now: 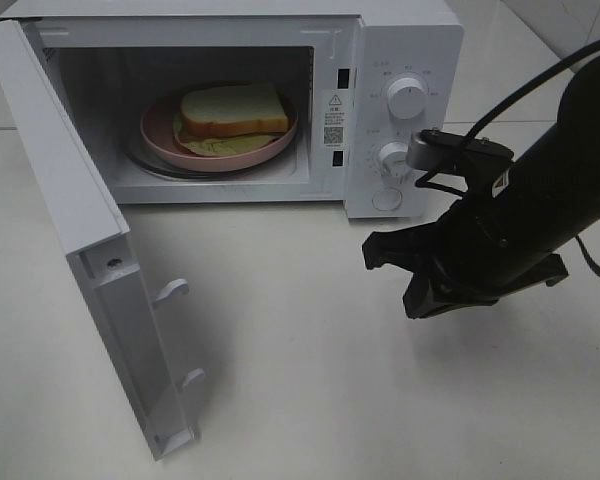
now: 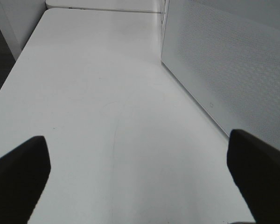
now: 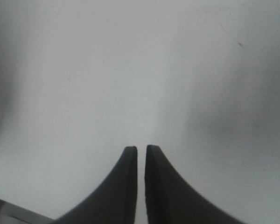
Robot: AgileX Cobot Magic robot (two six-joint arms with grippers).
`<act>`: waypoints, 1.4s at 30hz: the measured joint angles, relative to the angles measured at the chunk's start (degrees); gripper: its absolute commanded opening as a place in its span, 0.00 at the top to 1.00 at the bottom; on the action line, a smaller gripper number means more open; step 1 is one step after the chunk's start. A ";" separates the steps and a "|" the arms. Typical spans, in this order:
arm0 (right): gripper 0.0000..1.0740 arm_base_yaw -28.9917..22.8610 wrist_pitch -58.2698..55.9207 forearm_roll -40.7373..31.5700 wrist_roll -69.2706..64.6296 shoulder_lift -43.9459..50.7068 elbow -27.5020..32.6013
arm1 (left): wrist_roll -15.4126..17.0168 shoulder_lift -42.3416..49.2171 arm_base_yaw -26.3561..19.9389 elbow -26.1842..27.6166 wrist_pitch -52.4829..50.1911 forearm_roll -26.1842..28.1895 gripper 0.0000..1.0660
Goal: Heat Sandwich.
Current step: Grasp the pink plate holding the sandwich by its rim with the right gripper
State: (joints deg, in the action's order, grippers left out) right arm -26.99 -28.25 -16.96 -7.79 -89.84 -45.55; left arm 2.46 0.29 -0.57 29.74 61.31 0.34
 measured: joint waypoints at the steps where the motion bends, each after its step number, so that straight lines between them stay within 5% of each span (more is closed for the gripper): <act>1: 0.90 0.00 -1.55 0.92 1.32 0.00 -0.69 | 0.00 0.00 0.00 0.00 0.00 0.00 0.08; 11: 0.89 0.00 -14.61 3.72 30.14 0.00 -7.51 | 0.00 0.00 0.00 0.00 0.00 0.00 0.08; 27: 0.85 0.00 -17.13 9.11 71.62 0.00 -10.31 | 0.00 0.00 0.00 0.00 0.00 0.00 0.08; 32: 0.75 0.00 -17.13 11.75 77.06 0.00 -10.31 | 0.00 0.00 0.00 0.00 0.00 0.00 0.08; 42: 0.16 0.00 -14.67 12.66 74.48 0.00 -10.31 | 0.00 0.00 0.00 0.00 0.00 0.00 0.08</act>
State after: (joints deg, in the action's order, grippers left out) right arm -26.99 -42.91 -4.30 66.69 -89.84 -55.86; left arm 2.46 0.29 -0.57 29.74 61.31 0.34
